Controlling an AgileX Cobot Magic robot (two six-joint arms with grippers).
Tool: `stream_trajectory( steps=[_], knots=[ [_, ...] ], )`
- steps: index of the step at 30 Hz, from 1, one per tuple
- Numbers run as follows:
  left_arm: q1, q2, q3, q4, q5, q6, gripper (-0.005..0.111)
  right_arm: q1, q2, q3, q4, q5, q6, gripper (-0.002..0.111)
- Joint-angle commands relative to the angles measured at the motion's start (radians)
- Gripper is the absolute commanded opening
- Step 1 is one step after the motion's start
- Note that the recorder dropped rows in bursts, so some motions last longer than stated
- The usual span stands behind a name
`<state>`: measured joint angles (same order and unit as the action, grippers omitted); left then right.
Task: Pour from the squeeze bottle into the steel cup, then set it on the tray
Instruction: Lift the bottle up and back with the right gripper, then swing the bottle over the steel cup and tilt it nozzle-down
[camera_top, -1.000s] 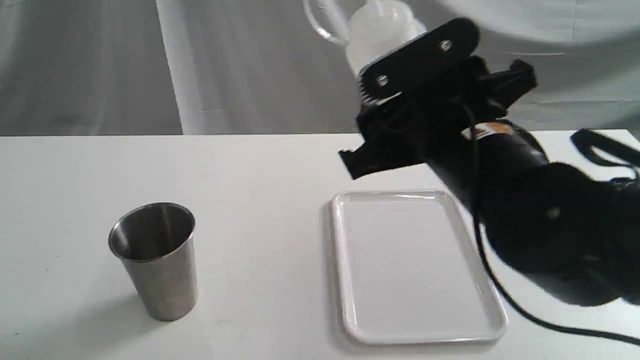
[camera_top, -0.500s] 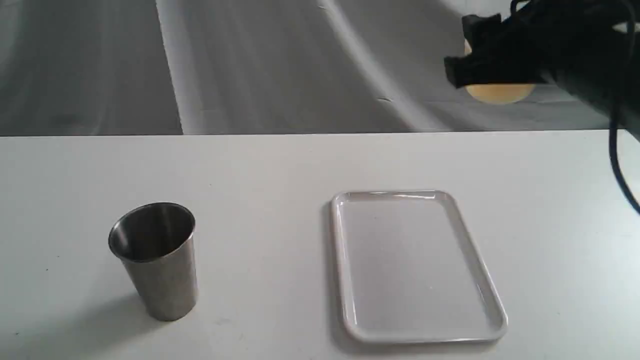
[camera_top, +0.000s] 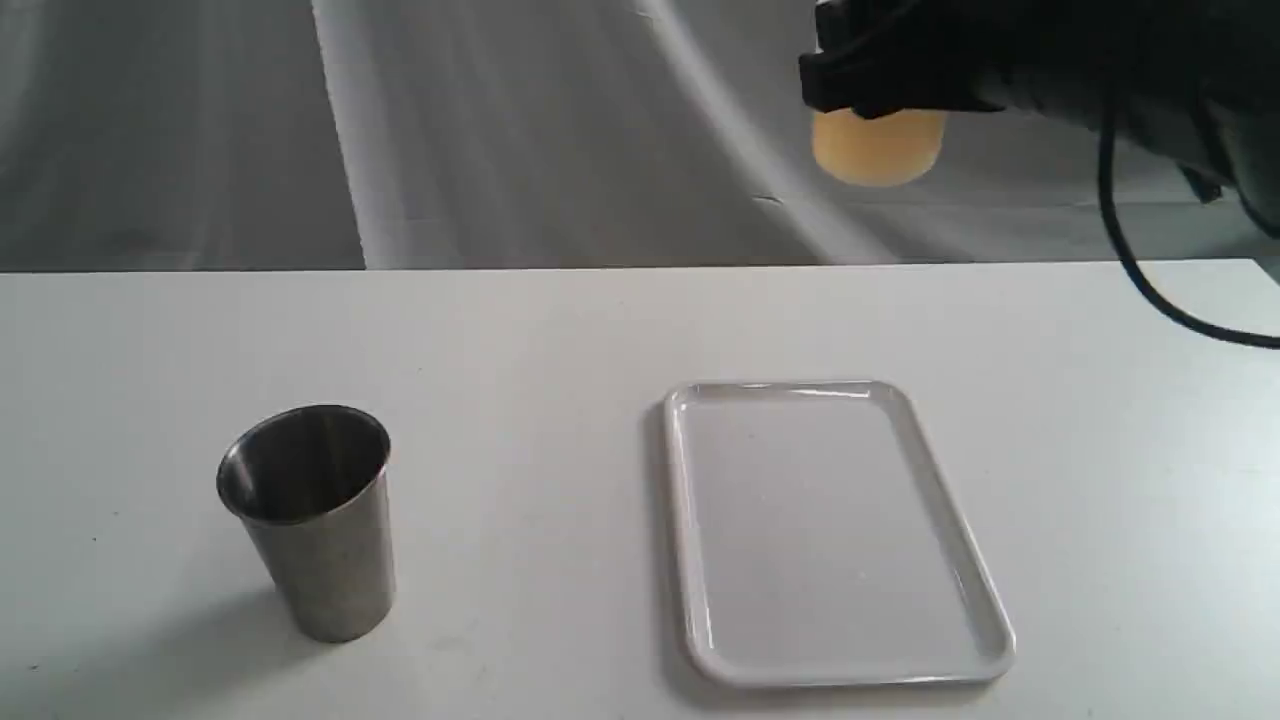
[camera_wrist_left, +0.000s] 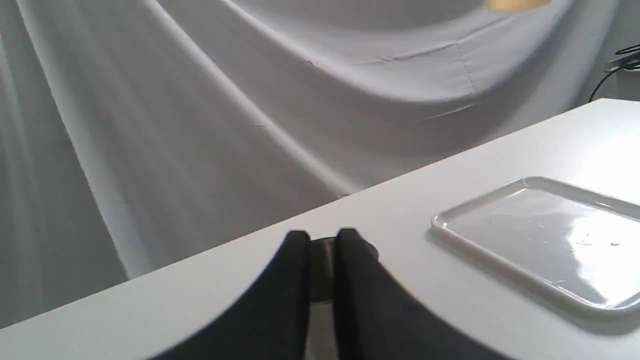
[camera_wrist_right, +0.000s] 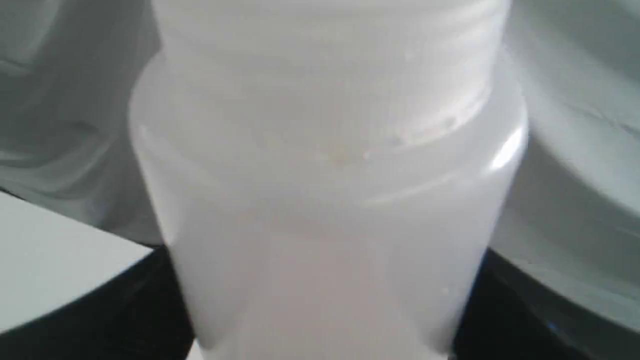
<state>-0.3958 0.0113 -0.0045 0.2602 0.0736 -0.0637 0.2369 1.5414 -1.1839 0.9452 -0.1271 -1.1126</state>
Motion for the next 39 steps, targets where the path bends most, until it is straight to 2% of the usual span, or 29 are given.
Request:
stream_trajectory(
  steps=[1,4,12,20,23,28,31,36,39],
  knots=[
    [0.002,0.003,0.004,-0.002,-0.006,-0.003,0.008,-0.001,0.013,-0.017,-0.09,-0.006,0.091,0.032],
    [0.002,0.003,0.004,-0.002,-0.006,-0.003,0.008,0.009,0.021,-0.017,-0.287,-0.006,0.32,0.032],
    [0.002,0.003,0.004,-0.002,-0.006,-0.003,0.008,0.009,0.033,-0.017,-0.741,0.038,0.763,0.032],
    [0.002,0.003,0.004,-0.002,-0.006,-0.003,0.008,0.016,0.063,-0.118,-0.829,0.16,0.808,0.032],
    [0.002,0.003,0.004,-0.002,-0.006,-0.003,0.008,0.057,0.098,-0.178,-0.893,0.223,0.831,0.032],
    [0.002,0.003,0.004,-0.002,-0.006,-0.003,0.008,0.131,0.178,-0.25,-1.098,0.26,0.971,0.032],
    [0.002,0.003,0.004,-0.002,-0.006,-0.003,0.008,0.174,0.223,-0.283,-1.297,0.287,1.137,0.032],
    [0.002,0.003,0.004,-0.002,-0.006,-0.003,0.008,0.235,0.272,-0.318,-1.52,0.361,1.248,0.032],
    [0.002,0.003,0.004,-0.002,-0.006,-0.003,0.008,0.268,0.29,-0.318,-1.745,0.399,1.42,0.032]
  ],
)
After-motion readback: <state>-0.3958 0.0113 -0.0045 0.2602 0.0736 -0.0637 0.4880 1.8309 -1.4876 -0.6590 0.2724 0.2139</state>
